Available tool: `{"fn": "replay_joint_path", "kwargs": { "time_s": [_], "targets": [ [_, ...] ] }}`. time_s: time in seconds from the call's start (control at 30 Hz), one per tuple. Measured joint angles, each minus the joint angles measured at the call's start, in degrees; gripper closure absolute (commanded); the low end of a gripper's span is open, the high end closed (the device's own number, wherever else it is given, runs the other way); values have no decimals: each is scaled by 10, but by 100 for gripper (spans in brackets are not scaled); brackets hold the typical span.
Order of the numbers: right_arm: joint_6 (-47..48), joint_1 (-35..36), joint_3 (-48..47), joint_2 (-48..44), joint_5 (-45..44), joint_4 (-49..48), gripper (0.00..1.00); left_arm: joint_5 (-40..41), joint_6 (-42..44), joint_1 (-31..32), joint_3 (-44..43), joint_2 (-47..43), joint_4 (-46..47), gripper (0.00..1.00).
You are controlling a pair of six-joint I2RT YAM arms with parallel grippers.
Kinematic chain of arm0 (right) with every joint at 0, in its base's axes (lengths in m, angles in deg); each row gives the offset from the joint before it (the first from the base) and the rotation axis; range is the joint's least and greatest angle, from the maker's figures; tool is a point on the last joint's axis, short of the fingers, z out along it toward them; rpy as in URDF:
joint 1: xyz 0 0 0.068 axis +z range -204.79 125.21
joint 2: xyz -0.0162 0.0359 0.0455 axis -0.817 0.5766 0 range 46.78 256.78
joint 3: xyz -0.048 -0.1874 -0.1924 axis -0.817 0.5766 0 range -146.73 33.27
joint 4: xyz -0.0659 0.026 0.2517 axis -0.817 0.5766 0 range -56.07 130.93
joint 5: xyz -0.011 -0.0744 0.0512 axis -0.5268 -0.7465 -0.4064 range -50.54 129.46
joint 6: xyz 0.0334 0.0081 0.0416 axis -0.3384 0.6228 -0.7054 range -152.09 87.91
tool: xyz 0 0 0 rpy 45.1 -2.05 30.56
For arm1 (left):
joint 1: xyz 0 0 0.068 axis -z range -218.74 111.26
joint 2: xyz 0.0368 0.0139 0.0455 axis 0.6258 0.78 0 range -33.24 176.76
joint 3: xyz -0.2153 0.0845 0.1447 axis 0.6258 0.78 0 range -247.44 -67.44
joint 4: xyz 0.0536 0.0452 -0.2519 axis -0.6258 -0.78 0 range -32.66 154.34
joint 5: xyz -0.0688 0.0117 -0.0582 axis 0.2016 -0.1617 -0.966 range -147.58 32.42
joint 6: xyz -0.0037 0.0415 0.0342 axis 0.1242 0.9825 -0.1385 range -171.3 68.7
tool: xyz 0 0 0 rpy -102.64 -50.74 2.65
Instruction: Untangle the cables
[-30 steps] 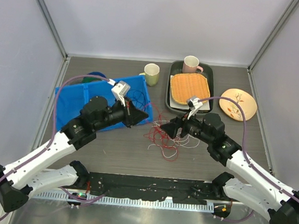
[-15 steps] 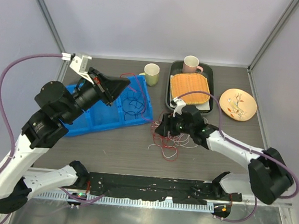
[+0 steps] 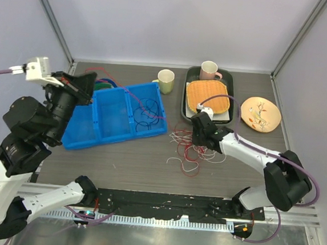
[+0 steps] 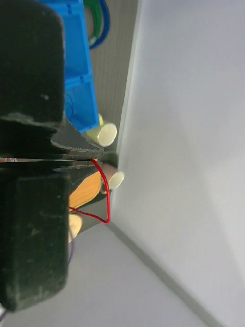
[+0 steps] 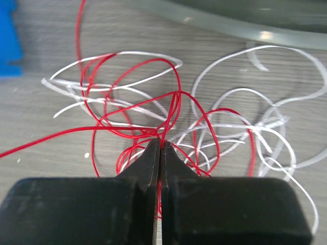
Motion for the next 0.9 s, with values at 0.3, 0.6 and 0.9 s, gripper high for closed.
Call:
{"fn": "replay_joint_path", "kwargs": {
  "time_s": [0.3, 0.6, 0.9],
  "targets": [
    [-70, -13, 1, -122, -243, 115, 98, 243, 1, 0, -17, -5, -13, 100],
    [-157, -52, 50, -296, -362, 141, 99, 344, 4, 0, -17, 14, -22, 100],
    [-78, -60, 181, -472, -228, -34, 99, 208, 6, -1, 37, 4, -16, 99]
  ]
}}
